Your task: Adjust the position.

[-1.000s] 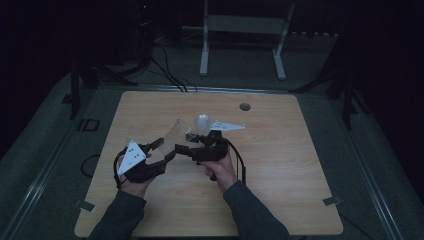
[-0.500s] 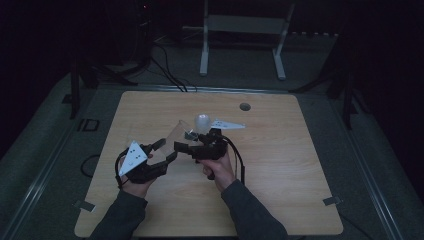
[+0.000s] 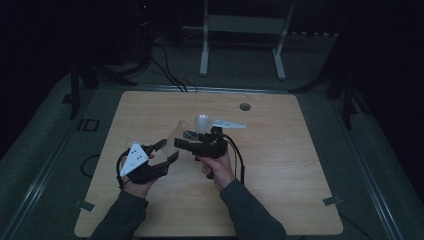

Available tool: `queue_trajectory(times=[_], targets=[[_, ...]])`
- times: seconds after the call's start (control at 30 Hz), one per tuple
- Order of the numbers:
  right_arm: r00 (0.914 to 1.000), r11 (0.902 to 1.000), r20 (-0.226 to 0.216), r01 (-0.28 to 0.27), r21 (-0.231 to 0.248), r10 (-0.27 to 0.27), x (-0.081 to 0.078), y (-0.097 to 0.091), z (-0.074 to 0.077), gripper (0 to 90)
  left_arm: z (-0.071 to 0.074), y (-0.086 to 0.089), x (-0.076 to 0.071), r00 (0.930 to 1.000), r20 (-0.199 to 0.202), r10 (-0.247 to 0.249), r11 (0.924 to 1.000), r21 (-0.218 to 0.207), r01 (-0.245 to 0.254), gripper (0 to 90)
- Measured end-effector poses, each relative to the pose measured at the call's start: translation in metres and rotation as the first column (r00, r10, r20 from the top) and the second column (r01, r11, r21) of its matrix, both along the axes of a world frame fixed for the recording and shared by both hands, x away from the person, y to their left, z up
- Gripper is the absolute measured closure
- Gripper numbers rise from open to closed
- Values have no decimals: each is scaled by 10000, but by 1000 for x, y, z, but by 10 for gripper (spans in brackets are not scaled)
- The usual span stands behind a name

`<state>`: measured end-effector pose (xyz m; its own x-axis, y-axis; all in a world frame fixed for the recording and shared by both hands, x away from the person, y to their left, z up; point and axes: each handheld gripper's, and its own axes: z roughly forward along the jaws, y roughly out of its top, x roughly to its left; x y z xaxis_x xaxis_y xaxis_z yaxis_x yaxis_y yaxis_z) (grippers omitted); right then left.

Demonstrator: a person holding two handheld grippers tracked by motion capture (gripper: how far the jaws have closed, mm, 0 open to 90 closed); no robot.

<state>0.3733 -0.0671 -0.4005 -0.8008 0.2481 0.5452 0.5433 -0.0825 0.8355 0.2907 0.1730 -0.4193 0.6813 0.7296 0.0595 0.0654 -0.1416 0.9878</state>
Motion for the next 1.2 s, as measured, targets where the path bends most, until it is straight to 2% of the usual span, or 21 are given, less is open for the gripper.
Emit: queue_trajectory(times=[0.27,0.57,0.87,1.2], targets=[[10000,10000,31,53,-28,-53,-1,0,1,276,0,0,0,10000,-63,-51,10000,-15,51,407],[9993,9995,253,266,-158,-262,-3,0,3,294,1,-1,2,9994,-314,-155,9999,-15,155,297],[9967,9958,737,401,-828,-340,-6,0,7,294,4,3,3,9985,-506,-194,9998,-12,194,272],[9907,9862,1351,356,-1618,-136,-7,-2,10,293,6,6,5,9956,-717,-601,9982,-4,603,273]])
